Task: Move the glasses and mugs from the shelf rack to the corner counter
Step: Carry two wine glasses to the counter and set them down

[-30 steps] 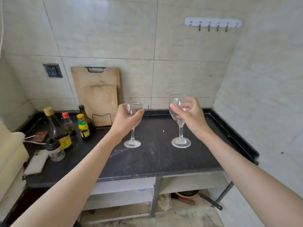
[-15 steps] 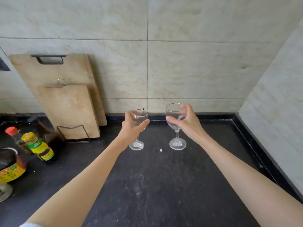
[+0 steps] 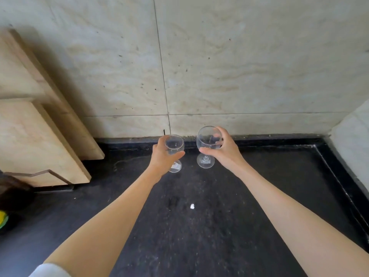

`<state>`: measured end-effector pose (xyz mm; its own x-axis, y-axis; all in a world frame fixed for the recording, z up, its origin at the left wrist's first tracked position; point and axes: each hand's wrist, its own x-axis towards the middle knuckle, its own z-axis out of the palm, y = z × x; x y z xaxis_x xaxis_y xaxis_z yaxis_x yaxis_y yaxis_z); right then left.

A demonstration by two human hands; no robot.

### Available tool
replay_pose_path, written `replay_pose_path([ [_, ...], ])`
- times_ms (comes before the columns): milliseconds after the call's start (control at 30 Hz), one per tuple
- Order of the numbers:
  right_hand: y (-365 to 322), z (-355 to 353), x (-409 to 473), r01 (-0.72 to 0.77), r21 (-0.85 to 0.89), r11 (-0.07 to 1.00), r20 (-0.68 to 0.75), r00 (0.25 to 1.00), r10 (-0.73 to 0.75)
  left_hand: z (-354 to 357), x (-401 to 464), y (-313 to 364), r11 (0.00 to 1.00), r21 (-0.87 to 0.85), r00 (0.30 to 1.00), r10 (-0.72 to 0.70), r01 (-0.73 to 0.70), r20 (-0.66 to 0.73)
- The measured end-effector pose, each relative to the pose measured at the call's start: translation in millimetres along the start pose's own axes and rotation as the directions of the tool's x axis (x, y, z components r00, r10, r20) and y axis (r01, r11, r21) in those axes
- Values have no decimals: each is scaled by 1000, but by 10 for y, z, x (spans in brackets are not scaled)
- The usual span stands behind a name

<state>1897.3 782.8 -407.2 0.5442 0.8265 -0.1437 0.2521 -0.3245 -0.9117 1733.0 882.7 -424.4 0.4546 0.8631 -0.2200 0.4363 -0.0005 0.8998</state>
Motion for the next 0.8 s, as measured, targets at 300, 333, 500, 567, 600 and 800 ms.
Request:
replay_pose_path([
  [300, 190, 152, 411, 39, -23, 999, -5, 999, -39, 269, 435, -151, 999, 28, 999, -26, 26, -21],
  [333, 201, 160, 448, 42, -21, 999, -9, 999, -42, 291, 455, -153, 999, 25, 999, -28, 29, -20],
  [500, 278, 191, 550, 45, -50, 998, -13, 999, -46, 344, 565, -154, 998, 53, 999, -26, 27, -24],
  [567, 308, 196, 569, 43, -60, 997, -18, 999, -44, 348, 602, -149, 997, 76, 1000, -19, 20, -14],
  [600, 320, 195, 577, 41, -61, 997, -20, 999, -42, 348, 612, -148, 996, 86, 1000, -18, 19, -12],
  [800, 339, 193, 617, 52, -57, 997, -18, 998, -53, 363, 630, -120, 995, 99, 1000, -26, 28, -17],
])
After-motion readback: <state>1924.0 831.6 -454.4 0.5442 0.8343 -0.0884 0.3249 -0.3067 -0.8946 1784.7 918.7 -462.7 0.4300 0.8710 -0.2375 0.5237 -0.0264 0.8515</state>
